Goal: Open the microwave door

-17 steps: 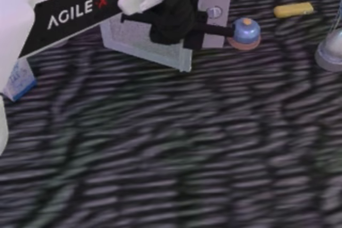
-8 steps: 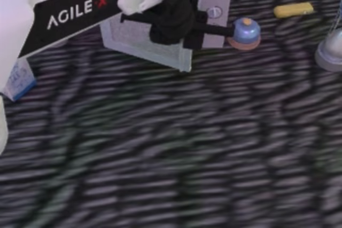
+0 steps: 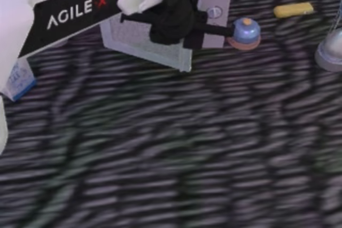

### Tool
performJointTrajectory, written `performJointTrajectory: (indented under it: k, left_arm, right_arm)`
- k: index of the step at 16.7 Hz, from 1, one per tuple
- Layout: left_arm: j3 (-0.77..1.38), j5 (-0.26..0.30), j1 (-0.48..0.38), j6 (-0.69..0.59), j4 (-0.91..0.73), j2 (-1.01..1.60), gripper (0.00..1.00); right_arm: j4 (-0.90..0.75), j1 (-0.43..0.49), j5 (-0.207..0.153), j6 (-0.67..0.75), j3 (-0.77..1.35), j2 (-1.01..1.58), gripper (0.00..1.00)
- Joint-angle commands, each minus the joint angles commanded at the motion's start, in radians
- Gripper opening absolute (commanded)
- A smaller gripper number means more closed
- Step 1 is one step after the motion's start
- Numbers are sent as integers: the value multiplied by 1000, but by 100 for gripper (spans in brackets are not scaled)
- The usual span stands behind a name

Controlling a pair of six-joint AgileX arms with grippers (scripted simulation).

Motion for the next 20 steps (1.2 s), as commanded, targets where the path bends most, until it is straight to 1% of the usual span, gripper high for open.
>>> performJointTrajectory:
  k: [2, 8, 20]
  left_arm:
    - [-13, 5, 3, 12, 7, -10, 0]
    - [-129, 50, 25, 107, 61, -90, 0]
    - [-136, 53, 26, 113, 63, -93, 0]
  right_arm:
    - [0, 0, 0, 0, 0, 0, 100]
    - [0, 0, 0, 0, 0, 0, 100]
    - [0, 0, 0, 0, 0, 0, 100]
